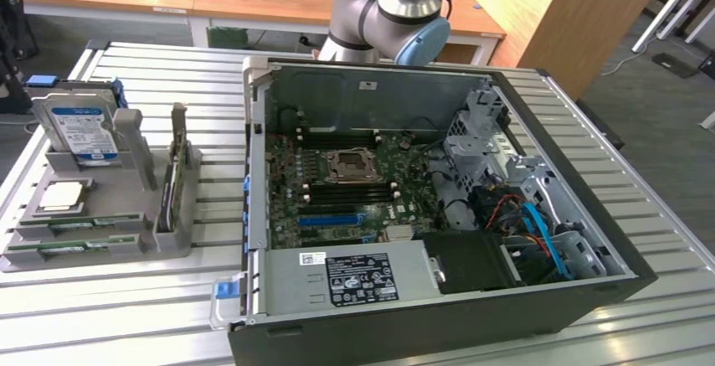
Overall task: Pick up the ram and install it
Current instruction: 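Pick up the ram and move it above insertion slot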
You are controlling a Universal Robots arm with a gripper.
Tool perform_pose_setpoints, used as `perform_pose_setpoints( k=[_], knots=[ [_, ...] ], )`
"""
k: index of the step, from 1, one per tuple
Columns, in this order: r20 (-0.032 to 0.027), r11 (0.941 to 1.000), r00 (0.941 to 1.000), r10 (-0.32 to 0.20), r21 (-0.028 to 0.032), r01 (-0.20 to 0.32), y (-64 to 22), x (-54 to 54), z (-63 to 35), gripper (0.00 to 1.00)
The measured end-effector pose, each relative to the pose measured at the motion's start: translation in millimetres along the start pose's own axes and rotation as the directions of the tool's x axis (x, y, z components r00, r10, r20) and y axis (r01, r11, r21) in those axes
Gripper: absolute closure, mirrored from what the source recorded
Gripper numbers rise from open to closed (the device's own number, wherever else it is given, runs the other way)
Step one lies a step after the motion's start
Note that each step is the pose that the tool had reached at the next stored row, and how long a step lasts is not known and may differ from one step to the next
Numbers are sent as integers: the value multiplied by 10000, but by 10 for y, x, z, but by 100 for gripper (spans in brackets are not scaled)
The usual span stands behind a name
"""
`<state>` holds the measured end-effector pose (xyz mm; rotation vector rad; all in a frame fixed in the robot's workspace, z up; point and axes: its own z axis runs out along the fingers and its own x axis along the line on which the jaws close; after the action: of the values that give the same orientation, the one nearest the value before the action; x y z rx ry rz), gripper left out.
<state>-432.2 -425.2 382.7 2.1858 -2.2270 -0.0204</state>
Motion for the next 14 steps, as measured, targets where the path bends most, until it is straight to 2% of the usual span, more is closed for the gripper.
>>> perform_pose_setpoints(
  k=[14],
  knots=[
    [-1, 10000, 10000, -4, 0, 4, 0, 0, 0, 89]
  ],
)
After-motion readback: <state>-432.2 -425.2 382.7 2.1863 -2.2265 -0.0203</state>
